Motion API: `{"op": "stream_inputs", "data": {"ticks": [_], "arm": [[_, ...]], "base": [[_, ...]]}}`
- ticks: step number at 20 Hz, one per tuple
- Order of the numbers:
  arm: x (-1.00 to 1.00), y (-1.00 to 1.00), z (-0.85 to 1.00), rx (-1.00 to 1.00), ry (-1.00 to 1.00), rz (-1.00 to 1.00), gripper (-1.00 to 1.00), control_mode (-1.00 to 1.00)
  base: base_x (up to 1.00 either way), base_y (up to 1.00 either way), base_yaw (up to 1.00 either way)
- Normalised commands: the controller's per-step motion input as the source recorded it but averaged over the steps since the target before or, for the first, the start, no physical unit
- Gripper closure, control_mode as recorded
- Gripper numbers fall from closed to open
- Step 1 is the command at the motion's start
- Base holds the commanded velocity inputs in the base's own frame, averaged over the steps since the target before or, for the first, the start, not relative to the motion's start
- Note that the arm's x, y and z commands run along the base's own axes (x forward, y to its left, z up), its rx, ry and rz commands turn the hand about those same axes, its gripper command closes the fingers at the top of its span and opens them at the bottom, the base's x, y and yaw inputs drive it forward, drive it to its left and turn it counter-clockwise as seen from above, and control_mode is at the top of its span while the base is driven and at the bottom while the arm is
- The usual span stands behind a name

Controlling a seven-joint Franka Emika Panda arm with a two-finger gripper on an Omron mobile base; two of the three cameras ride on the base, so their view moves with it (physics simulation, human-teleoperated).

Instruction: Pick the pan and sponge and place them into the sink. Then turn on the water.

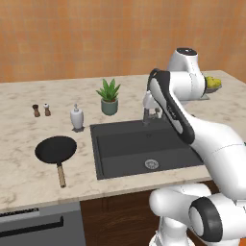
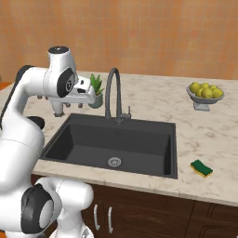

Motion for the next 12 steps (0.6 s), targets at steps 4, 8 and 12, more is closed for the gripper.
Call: {"op": "stream_inputs", "data": {"ticks": [4, 8, 12], "arm": [[-0.43, 0.06, 0.00, 0.00, -0.03, 0.00, -1.00, -1.00], [-0.77, 0.30, -0.17, 0.00, -0.05, 0.00, -1.00, -1.00], [-0.59, 0.50, -0.30, 0.03, -0.01, 0.00, -1.00, -1.00]], "base": [[0.00, 0.00, 0.00], [0.00, 0.00, 0.00], [0.00, 0.00, 0.00]]}}
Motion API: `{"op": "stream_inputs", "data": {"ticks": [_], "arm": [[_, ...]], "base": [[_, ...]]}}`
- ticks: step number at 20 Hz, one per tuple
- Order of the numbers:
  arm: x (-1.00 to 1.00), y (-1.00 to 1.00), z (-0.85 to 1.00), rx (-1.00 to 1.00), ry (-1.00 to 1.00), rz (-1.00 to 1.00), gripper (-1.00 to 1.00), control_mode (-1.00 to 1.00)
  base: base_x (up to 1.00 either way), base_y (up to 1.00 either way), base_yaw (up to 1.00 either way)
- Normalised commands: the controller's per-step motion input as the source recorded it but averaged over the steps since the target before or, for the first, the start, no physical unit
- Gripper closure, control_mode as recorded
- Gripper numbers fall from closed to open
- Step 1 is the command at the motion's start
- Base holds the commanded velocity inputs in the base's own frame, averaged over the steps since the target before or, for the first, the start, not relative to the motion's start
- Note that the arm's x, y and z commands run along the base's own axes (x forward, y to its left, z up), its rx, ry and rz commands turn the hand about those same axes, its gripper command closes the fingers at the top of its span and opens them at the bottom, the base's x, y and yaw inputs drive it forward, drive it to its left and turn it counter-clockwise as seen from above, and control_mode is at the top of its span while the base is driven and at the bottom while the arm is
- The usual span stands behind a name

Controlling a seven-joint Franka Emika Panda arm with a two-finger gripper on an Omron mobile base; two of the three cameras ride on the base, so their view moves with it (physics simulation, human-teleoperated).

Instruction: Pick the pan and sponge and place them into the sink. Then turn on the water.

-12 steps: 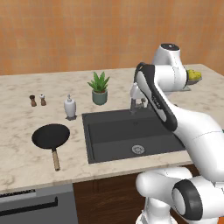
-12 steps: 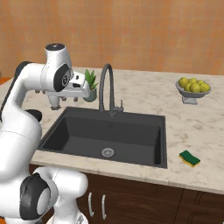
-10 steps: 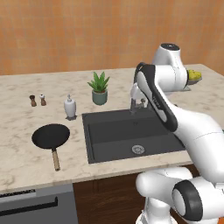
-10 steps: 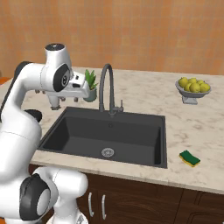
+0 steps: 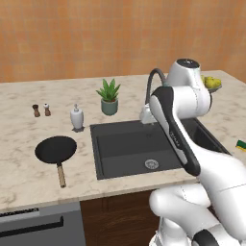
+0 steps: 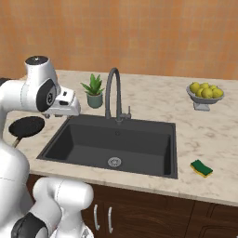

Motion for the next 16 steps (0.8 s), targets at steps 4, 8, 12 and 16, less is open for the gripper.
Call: {"op": "stream_inputs", "data": {"ticks": [4, 8, 12, 16], "arm": [[-0.22, 0.71, -0.44, 0.08, 0.00, 0.00, -1.00, -1.00], [0.00, 0.90, -0.57, 0.07, 0.00, 0.00, -1.00, -1.00], [0.01, 1.00, -0.54, 0.00, 0.06, 0.00, -1.00, -1.00], [0.12, 1.00, -0.41, 0.00, 0.08, 0.00, -1.00, -1.00]], "base": [[0.00, 0.00, 0.00], [0.00, 0.00, 0.00], [0.00, 0.00, 0.00], [0.00, 0.00, 0.00]]}}
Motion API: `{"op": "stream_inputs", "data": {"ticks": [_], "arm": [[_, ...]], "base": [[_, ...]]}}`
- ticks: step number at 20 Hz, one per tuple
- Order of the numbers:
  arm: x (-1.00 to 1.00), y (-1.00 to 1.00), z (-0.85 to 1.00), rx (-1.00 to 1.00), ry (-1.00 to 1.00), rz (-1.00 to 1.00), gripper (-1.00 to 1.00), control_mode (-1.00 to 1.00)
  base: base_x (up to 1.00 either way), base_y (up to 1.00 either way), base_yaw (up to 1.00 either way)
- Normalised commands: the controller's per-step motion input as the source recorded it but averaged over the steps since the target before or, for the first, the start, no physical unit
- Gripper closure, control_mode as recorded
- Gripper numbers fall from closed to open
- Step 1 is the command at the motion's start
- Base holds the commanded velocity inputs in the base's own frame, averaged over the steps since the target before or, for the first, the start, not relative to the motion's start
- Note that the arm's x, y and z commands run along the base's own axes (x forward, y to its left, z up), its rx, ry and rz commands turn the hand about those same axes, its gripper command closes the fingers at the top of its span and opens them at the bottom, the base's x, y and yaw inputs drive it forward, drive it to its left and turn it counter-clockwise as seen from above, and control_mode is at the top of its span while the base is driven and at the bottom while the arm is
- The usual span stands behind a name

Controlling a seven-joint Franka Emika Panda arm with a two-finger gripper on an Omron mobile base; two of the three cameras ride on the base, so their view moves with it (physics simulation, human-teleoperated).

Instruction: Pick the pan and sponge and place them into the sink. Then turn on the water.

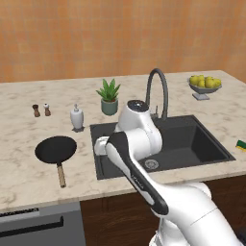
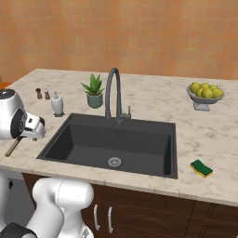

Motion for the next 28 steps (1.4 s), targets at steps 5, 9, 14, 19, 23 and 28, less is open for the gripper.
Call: {"op": "stream_inputs", "data": {"ticks": [5, 9, 14, 19, 23, 28], "arm": [[0.22, 0.90, -0.29, 0.00, 0.02, 0.00, -1.00, -1.00], [0.39, 0.63, -0.30, 0.00, 0.00, 0.00, -1.00, -1.00], [0.51, 0.60, -0.41, 0.00, 0.01, 0.00, -1.00, -1.00], [0.51, 0.78, -0.33, -0.05, 0.19, 0.00, -1.00, -1.00], [0.45, 0.59, -0.23, -0.11, 0.28, 0.00, -1.00, -1.00], [0.35, 0.50, -0.19, -0.15, 0.18, 0.00, -1.00, -1.00]], "base": [[0.00, 0.00, 0.00], [0.00, 0.00, 0.00], [0.00, 0.00, 0.00], [0.00, 0.00, 0.00], [0.00, 0.00, 0.00], [0.00, 0.00, 0.00]]}}
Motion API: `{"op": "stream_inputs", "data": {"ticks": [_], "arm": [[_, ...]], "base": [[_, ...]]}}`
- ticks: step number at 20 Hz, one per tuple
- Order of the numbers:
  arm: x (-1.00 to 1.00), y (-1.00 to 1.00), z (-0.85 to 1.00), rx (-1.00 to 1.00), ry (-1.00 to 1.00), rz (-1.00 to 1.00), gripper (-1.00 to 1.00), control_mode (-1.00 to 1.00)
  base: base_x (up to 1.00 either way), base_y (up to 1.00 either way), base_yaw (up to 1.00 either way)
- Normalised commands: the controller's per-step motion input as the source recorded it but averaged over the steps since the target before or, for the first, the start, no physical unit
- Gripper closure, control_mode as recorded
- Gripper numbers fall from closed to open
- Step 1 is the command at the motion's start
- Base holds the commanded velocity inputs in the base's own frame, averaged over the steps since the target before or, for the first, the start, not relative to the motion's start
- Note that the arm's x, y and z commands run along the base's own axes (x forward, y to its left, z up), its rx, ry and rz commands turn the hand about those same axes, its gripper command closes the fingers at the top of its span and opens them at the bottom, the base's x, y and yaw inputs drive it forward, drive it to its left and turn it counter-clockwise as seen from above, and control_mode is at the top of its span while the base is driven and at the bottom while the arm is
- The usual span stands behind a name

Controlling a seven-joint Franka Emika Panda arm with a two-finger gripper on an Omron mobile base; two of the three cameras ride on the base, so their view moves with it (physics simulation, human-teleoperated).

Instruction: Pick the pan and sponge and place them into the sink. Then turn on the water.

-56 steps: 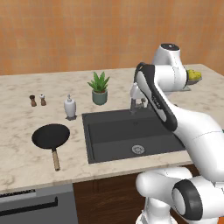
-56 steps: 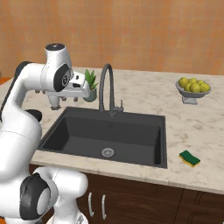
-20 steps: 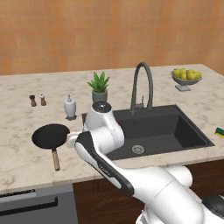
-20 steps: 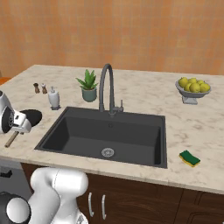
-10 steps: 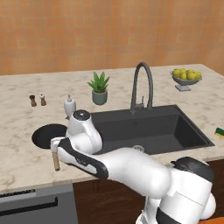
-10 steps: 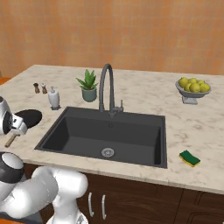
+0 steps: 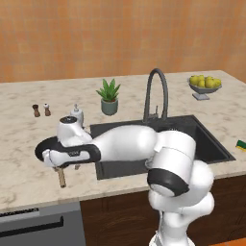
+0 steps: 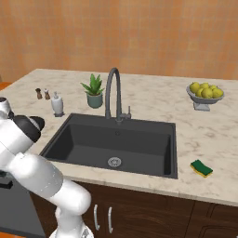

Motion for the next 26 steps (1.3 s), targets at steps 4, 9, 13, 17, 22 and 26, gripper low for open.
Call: {"op": "stream_inputs", "data": {"ticks": [4, 9, 13, 17, 22, 26], "arm": [[0.36, 0.36, -0.48, -0.11, 0.09, 0.00, -1.00, -1.00], [0.49, 0.27, -0.42, -0.05, 0.00, 0.00, -1.00, -1.00], [0.60, 0.47, -0.27, -0.08, 0.00, 0.00, -1.00, -1.00], [0.58, 0.54, -0.21, -0.08, 0.00, 0.00, -1.00, -1.00], [0.25, 0.14, -0.65, -0.04, 0.03, 0.00, 1.00, -1.00], [0.00, -0.44, -0.96, 0.01, 0.02, -0.05, 1.00, -1.00]], "base": [[0.00, 0.00, 0.00], [0.00, 0.00, 0.00], [0.00, 0.00, 0.00], [0.00, 0.00, 0.00], [0.00, 0.00, 0.00], [0.00, 0.00, 0.00]]}}
